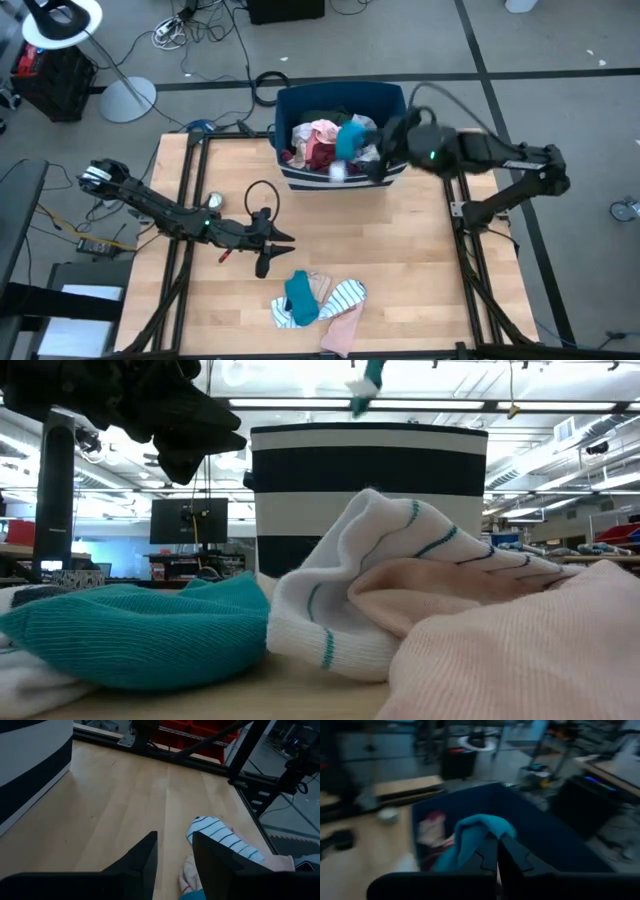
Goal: Sort clothes
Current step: Put the blue sock into the blue laundry bin
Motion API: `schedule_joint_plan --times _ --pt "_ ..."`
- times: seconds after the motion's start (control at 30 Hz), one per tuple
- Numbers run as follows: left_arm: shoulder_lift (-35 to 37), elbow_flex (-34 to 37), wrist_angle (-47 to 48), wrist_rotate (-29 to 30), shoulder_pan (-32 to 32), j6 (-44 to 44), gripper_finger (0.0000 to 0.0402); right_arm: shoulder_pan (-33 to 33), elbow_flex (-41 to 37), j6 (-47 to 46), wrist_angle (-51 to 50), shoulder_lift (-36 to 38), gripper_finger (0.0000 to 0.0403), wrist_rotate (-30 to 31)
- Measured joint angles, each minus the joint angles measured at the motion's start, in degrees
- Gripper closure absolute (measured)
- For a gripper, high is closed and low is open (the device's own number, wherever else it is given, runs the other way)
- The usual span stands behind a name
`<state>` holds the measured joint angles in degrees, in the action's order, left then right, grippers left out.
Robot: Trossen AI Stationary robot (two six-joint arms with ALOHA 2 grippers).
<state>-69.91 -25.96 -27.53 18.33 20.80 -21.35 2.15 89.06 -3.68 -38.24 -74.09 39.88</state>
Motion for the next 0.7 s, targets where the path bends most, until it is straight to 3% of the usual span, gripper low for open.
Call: schedule_joint_plan --times 0.33,0.53,0.7 --pt "0.0 0.0 0.09 0.0 -0.04 1.5 0.0273 -17.01 0.71 -1.88 -6.08 -2.32 0.0392 -1.72" --pt "0.0 0.0 0.15 -0.01 -0.04 1.61 0.0273 -24.77 0.67 -7.67 -12.65 -6.92 0.0373 -11.22" --pt "0.0 0.0 0.15 -0.02 -0.04 1.61 0.0273 -28.19 0.63 -8.15 -14.11 -10.16 0.0326 -20.32"
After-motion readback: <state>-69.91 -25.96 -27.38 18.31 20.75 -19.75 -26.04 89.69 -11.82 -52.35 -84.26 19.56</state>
